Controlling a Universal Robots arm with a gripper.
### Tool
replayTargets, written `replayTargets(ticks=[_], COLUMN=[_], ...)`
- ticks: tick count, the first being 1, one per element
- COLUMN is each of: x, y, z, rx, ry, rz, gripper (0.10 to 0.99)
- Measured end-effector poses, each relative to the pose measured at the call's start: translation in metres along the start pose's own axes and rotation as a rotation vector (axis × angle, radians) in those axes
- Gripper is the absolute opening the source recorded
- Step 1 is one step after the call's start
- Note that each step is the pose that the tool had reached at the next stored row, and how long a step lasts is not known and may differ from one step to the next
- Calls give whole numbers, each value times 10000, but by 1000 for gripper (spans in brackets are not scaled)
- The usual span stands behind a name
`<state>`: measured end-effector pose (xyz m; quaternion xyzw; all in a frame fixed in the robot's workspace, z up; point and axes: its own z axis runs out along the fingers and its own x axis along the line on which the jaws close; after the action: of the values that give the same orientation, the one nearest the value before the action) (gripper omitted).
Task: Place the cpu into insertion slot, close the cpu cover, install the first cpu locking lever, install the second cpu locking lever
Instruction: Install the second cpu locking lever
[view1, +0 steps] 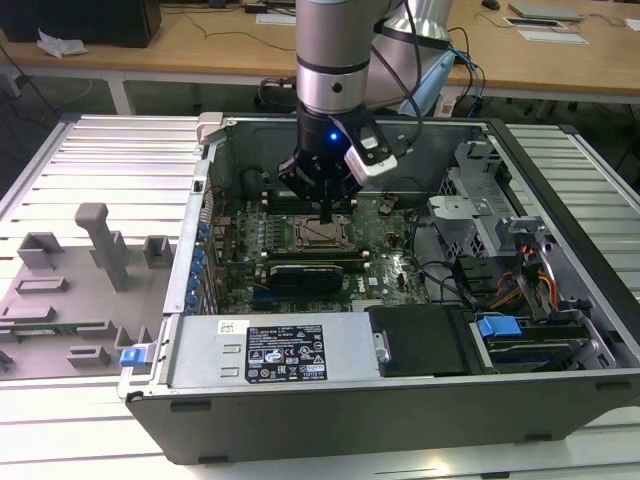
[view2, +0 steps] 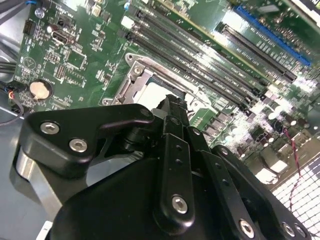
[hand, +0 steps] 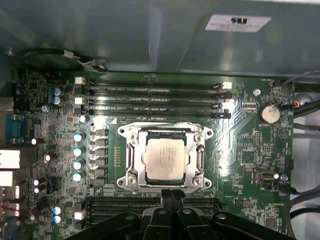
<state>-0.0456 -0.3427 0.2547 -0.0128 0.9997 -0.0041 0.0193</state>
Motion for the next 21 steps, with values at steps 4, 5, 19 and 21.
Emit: replayTargets(ticks=[4,5,19,21], x=[2,3,153,173], y=[-52,-78,-170,-168], z=[0,1,68,87], rx=[0,0,-162,-293], ry=[0,0,-30,-36], rz=[-1,-1,5,11], gripper=[106,106,106,106])
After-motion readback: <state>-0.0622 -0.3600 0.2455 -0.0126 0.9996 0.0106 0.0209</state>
